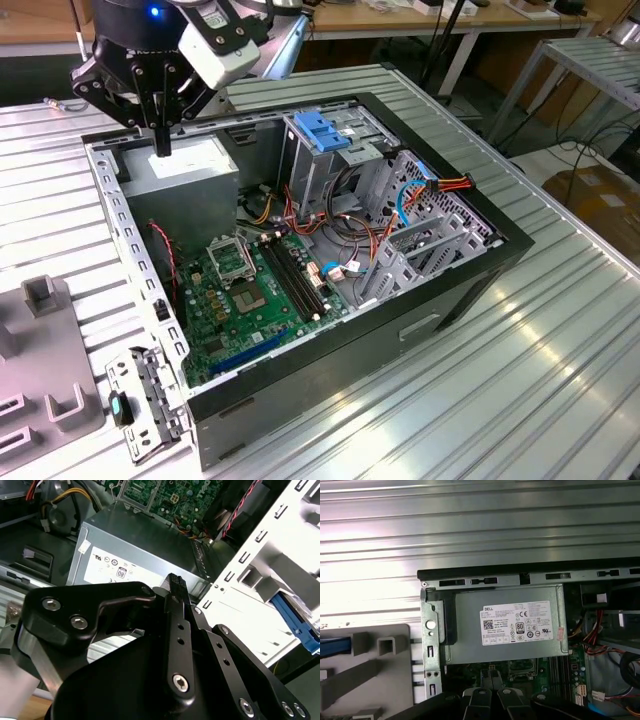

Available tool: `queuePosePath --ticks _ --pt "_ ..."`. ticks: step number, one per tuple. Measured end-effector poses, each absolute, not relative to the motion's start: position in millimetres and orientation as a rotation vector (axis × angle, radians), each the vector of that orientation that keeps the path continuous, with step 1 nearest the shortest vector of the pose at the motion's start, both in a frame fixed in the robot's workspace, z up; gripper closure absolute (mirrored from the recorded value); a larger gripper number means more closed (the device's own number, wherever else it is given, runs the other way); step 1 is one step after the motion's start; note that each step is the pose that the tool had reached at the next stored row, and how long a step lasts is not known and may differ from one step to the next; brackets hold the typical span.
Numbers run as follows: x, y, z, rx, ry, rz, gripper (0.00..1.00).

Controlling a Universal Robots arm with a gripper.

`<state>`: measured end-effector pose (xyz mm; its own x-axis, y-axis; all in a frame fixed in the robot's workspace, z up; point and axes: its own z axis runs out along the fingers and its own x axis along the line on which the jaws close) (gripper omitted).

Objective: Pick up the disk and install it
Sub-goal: 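Reach for the disk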

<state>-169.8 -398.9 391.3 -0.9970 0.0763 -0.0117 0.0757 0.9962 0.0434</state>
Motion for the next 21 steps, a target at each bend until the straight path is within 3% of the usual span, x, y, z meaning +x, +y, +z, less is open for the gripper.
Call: queuePosePath --ticks 21 --pt "-182 -399 391 0.119 3.130 0.067 0.89"
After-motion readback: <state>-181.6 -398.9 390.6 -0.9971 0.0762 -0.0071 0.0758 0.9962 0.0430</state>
